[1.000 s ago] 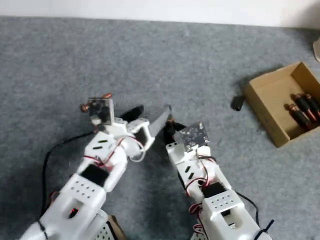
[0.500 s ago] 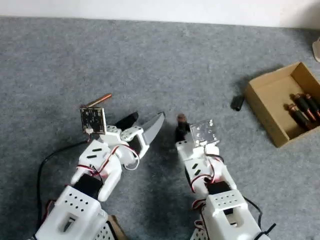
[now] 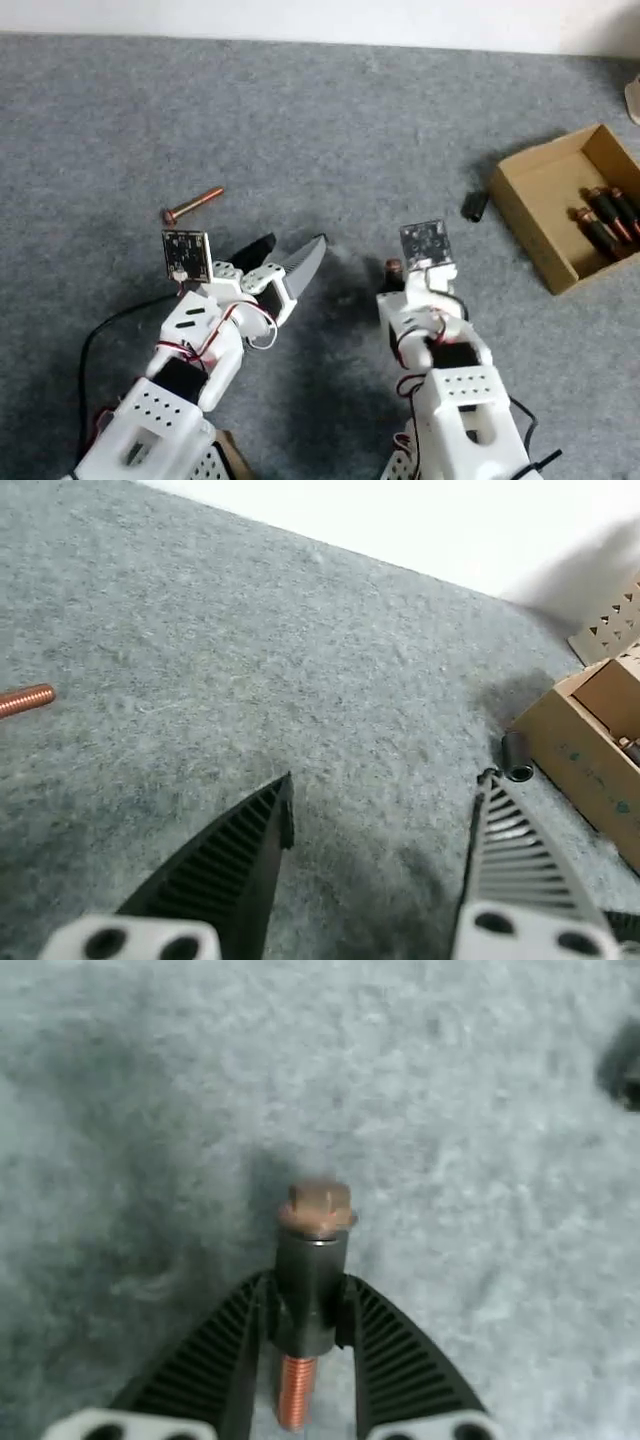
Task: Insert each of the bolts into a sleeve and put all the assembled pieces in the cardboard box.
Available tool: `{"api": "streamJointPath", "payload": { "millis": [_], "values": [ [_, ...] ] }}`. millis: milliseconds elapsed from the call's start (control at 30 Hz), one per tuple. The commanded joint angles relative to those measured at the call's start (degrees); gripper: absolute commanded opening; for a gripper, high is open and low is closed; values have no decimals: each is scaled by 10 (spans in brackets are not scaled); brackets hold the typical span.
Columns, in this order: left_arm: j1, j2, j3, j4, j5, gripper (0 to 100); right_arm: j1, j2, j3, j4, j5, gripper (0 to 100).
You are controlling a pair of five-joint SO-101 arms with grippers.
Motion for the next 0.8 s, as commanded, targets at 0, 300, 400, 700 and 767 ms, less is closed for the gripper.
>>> {"api": "streamJointPath", "payload": {
  "millis": [0, 300, 400, 700, 767],
  "values": [
    [-6, 5, -4, -18, -4, 274, 27, -12, -80, 52, 2, 5],
    [-6, 5, -6, -15, -4, 274, 61, -7, -233, 153, 6, 5],
    [-7, 5, -5, -17, -4, 274, 61, -7, -281, 179, 10, 5],
    [-16, 5, -7, -15, -25, 273, 95, -6, -334, 198, 115, 5],
    [-15, 6, -3, -16, -78, 264, 114, -6, -335, 196, 132, 5]
  ]
}}
